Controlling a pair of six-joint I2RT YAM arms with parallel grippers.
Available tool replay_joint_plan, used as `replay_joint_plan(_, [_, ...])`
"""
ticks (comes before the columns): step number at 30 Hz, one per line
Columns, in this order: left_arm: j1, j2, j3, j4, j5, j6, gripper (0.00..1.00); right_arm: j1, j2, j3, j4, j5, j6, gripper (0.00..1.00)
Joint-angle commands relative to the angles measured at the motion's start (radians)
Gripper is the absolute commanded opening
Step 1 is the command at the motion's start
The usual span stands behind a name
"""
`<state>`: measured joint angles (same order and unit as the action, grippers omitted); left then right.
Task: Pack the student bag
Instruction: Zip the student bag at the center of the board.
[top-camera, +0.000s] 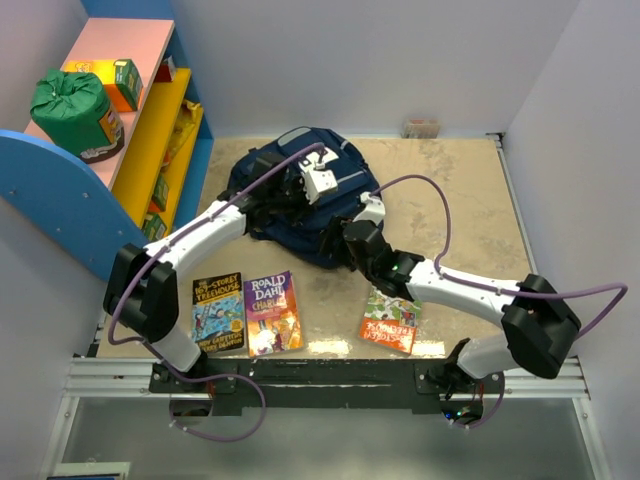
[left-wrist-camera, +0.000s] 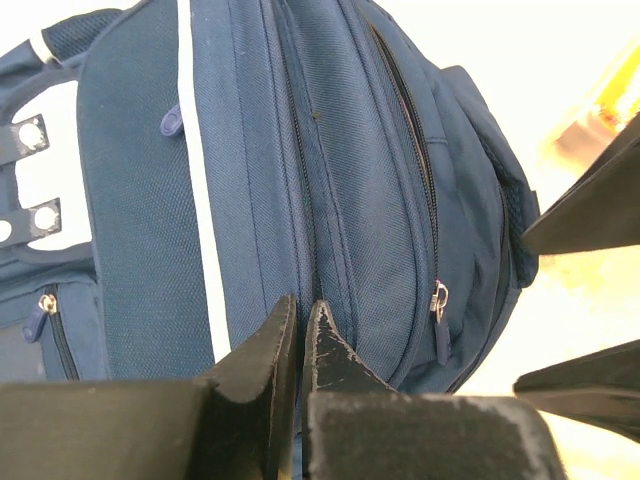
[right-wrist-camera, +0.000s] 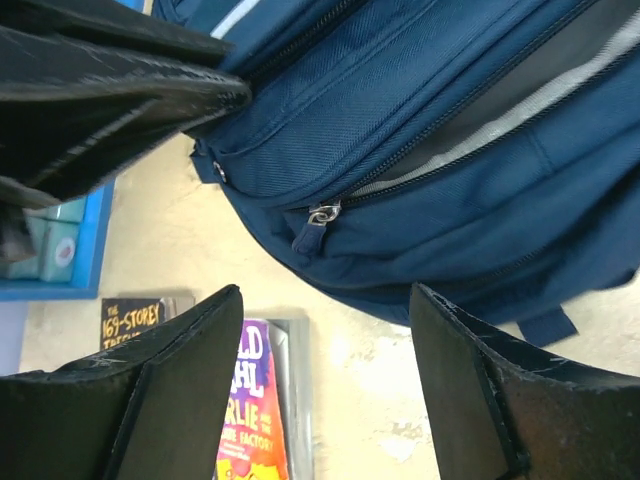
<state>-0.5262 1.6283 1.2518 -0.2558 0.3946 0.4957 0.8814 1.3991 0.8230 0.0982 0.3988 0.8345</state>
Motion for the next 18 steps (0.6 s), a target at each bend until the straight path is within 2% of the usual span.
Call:
replay_joint_plan(1, [-0.029, -0.077, 0.107, 0.012, 0.041, -0.055, 0.0, 0.001, 0.006, 0.036, 0.046, -0.035, 0.038, 0.7])
replay_joint_plan(11, [-0.066, -0.062, 0.187, -0.031, -0.039, -0.121, 0.0, 0.03, 0.049, 0.094, 0.017, 0.041, 0.048, 0.58])
replay_joint_plan(18, [-0.077, -0.067, 0.19, -0.04, -0.039, -0.143, 0.0, 0.036, 0.078, 0.137, -0.089, 0.152, 0.097, 0.4])
